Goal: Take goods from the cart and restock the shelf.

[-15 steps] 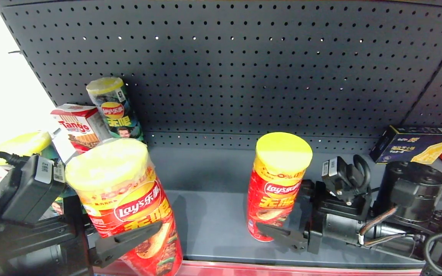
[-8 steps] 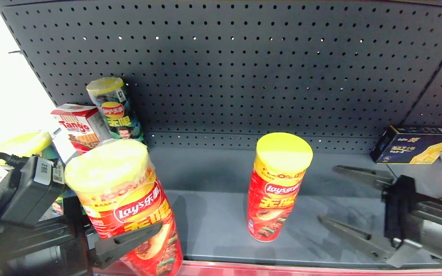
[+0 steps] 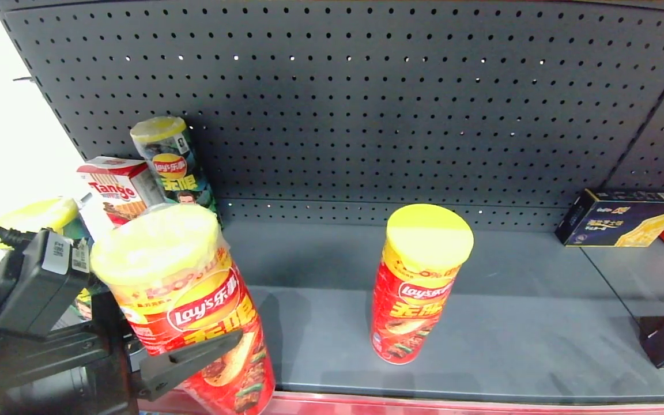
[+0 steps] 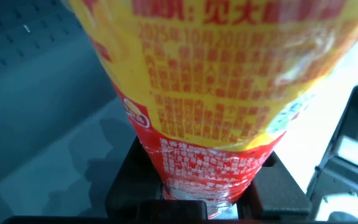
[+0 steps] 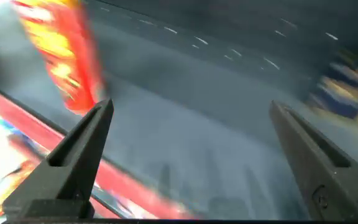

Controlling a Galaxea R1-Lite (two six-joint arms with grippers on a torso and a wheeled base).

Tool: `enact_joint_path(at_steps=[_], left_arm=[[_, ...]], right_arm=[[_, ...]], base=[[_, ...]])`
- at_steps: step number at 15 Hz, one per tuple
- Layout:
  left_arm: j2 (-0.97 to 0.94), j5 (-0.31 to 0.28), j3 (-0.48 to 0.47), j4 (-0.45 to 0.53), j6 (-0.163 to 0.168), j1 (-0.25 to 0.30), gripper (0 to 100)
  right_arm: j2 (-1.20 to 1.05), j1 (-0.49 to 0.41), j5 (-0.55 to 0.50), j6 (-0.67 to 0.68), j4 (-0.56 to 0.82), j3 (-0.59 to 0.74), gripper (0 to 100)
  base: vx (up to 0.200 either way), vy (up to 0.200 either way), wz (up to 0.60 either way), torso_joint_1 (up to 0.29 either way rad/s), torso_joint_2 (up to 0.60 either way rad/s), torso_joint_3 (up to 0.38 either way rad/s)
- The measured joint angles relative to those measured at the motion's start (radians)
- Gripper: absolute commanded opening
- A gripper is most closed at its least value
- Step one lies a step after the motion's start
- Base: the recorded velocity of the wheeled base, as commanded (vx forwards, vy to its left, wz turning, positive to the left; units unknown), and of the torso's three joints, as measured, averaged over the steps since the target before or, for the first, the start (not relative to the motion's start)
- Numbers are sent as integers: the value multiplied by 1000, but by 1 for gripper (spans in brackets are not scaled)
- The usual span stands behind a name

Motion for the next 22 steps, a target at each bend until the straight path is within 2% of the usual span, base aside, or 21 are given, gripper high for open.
enact_joint_path(at_steps=[2,4,7,8,11,14,18,20,22], left_arm=[[-1,-1,14,1,4,-4,0],[-1,-1,4,1,5,-5,0],[2,3,-32,3,6,-5,0],[3,2,-37,3,6,-5,0],[3,-5,-39,3,4,-7,0],[-6,-31,-33,10,-1,-7,0],[-12,-56,-30,10,0,-16,0],[-13,-65,-31,9,0,-20,0],[-13,-66,-31,9,1,-23,0]], right_arm=[[-195,-20,-102,20,182,18,100],[-337,-39,-267,50,285,43,100],[-426,-52,-495,73,302,155,100],[-438,-54,-533,83,309,188,100],[-455,-54,-439,56,313,217,100],[-461,-50,-183,-17,311,219,100],[-468,-38,-152,19,308,221,100],[-499,23,-127,21,311,221,100],[-527,72,-162,27,313,221,100]], base=[[0,0,0,0,0,0],[0,0,0,0,0,0],[0,0,0,0,0,0],[0,0,0,0,0,0],[0,0,0,0,0,0],[0,0,0,0,0,0],[0,0,0,0,0,0],[0,0,0,0,0,0],[0,0,0,0,0,0]])
